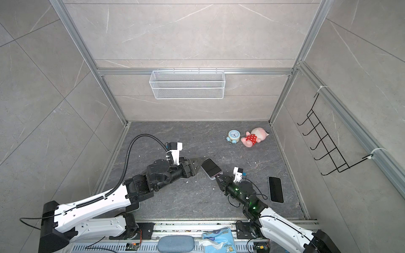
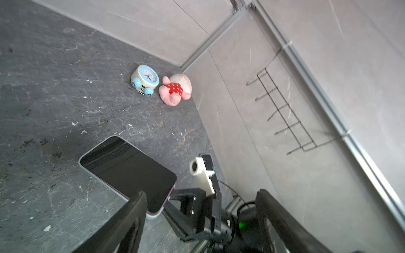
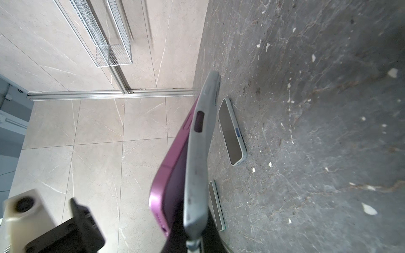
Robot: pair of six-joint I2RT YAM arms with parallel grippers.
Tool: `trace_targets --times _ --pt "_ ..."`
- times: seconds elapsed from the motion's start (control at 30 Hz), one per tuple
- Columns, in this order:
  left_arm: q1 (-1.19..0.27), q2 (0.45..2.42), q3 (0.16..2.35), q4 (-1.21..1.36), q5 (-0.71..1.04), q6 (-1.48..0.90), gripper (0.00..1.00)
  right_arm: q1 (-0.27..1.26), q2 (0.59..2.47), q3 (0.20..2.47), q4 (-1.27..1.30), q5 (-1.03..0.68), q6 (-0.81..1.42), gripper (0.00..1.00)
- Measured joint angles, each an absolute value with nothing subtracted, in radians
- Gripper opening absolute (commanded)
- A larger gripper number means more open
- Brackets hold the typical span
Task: Take the phone out of the phone case
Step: 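Reach the left arm across and grip the purple phone's edge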
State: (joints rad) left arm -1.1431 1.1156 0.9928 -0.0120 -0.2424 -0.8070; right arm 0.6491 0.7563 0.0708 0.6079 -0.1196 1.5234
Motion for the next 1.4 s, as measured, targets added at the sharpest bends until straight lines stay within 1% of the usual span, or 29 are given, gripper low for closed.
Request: trace_targets --times 0.1,0.23,0.4,0.57,0.77,0.97,1.1,1.4 --pt "-1.209 1.188 1.145 -0.184 -0.286 -0.650 0.80 0.649 0.763 0.071 0.604 -0.120 1.523 0.00" --pt "-1.269 1.343 1.311 -0.358 -0.338 -0.493 0.80 0.649 0.767 0.071 0.601 -0.120 1.523 0.00" --pt "-1.292 1.484 1.378 -0.508 -0.365 -0.377 0.78 0.649 0.768 0.071 0.600 -0.121 1.523 0.00" --pt "-1.291 1.571 1.425 -0.612 -0.375 -0.323 0.75 0.649 0.769 0.071 0.598 -0.124 1.523 0.00" --pt "-1.291 1.637 1.491 -0.661 -0.395 -0.289 0.73 0.649 0.768 0.071 0.598 -0.124 1.523 0.00" --pt "-1.291 1.701 1.534 -0.694 -0.421 -0.271 0.67 0.649 0.768 0.071 0.598 -0.128 1.523 0.00" --pt "-1.291 1.738 1.548 -0.719 -0.443 -0.259 0.64 0.649 0.768 0.071 0.598 -0.128 1.523 0.00" --pt "-1.290 1.787 1.562 -0.740 -0.498 -0.245 0.60 0.649 0.768 0.070 0.598 -0.128 1.523 0.00"
